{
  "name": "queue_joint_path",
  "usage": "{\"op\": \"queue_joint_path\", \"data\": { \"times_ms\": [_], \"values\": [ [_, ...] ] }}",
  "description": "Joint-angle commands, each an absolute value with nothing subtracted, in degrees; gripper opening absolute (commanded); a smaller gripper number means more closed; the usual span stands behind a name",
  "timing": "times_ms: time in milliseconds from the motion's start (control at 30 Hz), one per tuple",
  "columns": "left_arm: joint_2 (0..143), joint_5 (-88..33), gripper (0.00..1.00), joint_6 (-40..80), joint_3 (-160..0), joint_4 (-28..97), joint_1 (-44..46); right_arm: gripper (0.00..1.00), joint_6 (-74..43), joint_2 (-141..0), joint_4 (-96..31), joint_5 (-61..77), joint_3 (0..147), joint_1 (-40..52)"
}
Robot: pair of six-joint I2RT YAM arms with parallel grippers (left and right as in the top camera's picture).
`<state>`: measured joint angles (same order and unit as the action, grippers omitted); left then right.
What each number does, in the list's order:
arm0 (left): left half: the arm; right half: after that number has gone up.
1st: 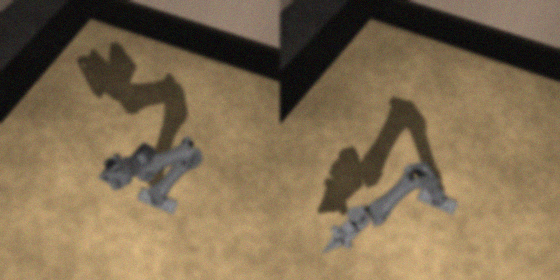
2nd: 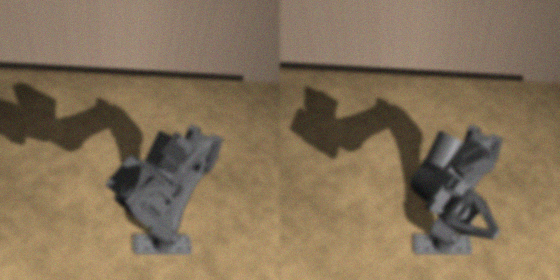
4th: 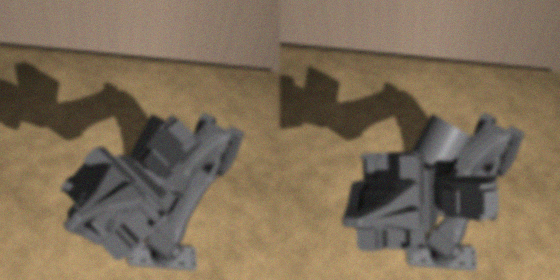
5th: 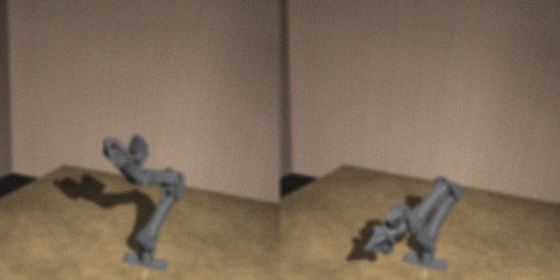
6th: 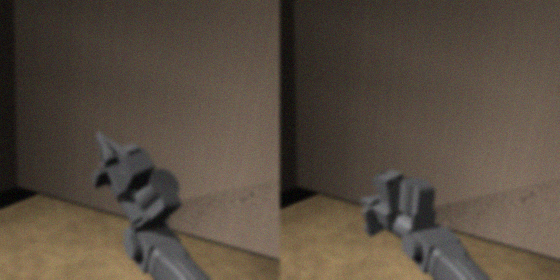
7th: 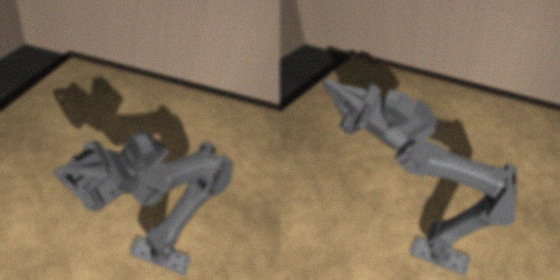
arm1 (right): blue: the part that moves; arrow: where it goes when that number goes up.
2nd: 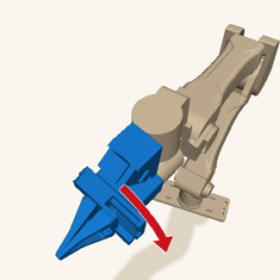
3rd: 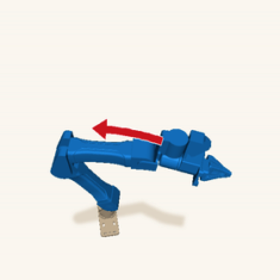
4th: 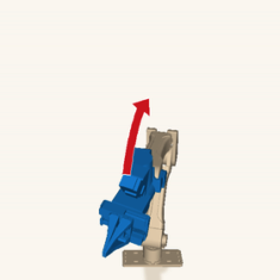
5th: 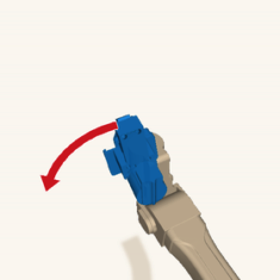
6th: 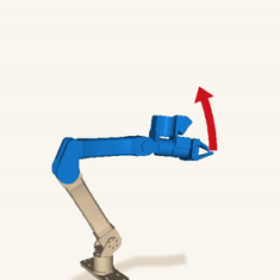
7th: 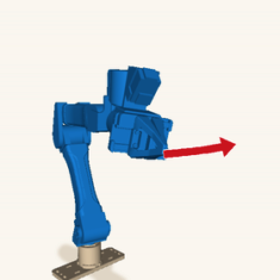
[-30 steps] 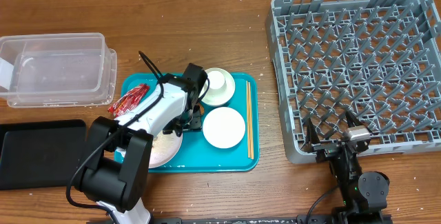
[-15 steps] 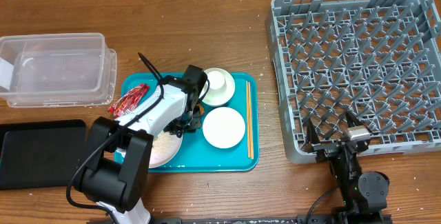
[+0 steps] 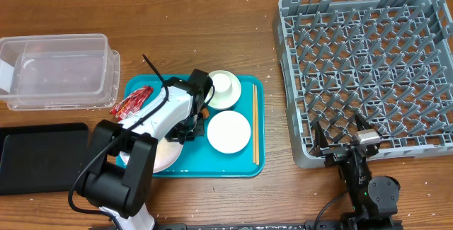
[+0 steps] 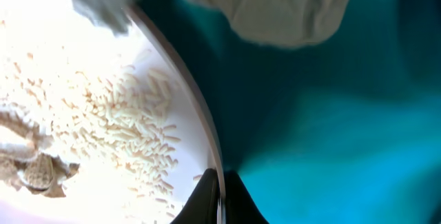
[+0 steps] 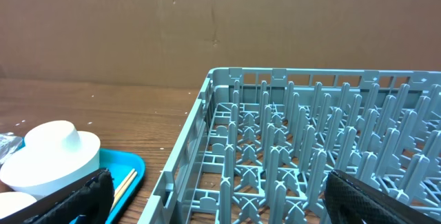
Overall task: Sort waste into correct bins and load items into the dishwasher
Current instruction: 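Lift the white plate with the left gripper and carry it left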
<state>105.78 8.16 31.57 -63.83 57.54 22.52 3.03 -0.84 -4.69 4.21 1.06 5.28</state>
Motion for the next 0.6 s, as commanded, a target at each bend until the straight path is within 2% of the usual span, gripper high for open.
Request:
{"op": "queue_joint_path", "data": {
  "times_ms": [0,567],
  "values": [
    [106.3,7.9,0.04,31.8,-65.7,59.5,22.5,1.00,3.2,-0.2,-4.4,4.2,0.5,5.2],
    [106.1,7.9,0.04,35.9,-72.3,71.3,22.5,1.00,3.2,-0.2,-4.4,4.2,0.5,5.2]
  ]
}}
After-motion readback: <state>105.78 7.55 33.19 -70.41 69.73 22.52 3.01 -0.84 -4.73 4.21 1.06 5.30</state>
